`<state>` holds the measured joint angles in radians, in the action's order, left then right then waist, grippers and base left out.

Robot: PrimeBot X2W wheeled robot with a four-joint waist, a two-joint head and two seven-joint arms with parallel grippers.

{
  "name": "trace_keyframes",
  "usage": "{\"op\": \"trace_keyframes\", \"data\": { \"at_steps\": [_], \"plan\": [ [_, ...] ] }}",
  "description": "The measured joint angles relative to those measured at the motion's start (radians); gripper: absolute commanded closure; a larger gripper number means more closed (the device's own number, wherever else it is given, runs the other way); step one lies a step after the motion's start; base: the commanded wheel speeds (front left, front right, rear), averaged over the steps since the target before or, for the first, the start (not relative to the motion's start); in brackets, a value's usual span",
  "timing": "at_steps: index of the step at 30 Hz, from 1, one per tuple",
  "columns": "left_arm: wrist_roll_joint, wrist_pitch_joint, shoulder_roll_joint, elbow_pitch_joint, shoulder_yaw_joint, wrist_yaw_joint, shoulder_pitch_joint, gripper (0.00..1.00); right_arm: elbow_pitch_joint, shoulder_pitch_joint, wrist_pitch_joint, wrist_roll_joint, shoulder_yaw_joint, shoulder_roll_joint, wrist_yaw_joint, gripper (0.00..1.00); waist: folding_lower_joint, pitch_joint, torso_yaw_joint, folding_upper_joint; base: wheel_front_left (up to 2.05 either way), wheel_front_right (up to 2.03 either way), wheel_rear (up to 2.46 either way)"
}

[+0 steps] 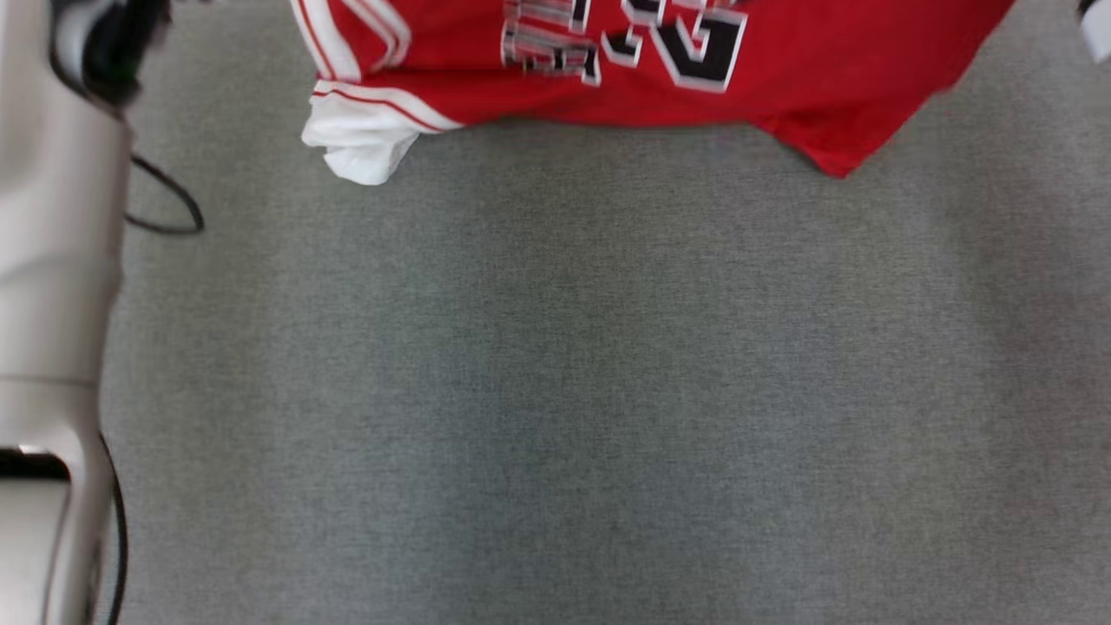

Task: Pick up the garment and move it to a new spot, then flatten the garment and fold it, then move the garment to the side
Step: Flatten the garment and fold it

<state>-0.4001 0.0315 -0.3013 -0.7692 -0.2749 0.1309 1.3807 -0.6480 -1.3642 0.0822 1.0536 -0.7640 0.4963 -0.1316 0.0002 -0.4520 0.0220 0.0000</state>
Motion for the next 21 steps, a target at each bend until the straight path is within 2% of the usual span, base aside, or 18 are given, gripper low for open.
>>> {"op": "trace_keyframes", "data": {
  "at_steps": [13, 21],
  "plan": [
    [-0.007, -0.178, 0.051, -0.229, -0.015, 0.001, 0.321, 1.0, -0.12, -0.281, 0.072, 0.048, -0.019, 0.012, 0.0, 1.0, 0.0, 0.006, -0.046, 0.0, 0.0, 0.0, 0.0],
    [-0.056, -0.179, 0.052, -0.286, -0.07, 0.001, 0.37, 1.0, -0.133, -0.301, 0.094, 0.083, -0.075, 0.026, 0.0, 1.0, -0.0001, 0.021, -0.042, 0.0, 0.0, 0.0, 0.0]
  ]
}}
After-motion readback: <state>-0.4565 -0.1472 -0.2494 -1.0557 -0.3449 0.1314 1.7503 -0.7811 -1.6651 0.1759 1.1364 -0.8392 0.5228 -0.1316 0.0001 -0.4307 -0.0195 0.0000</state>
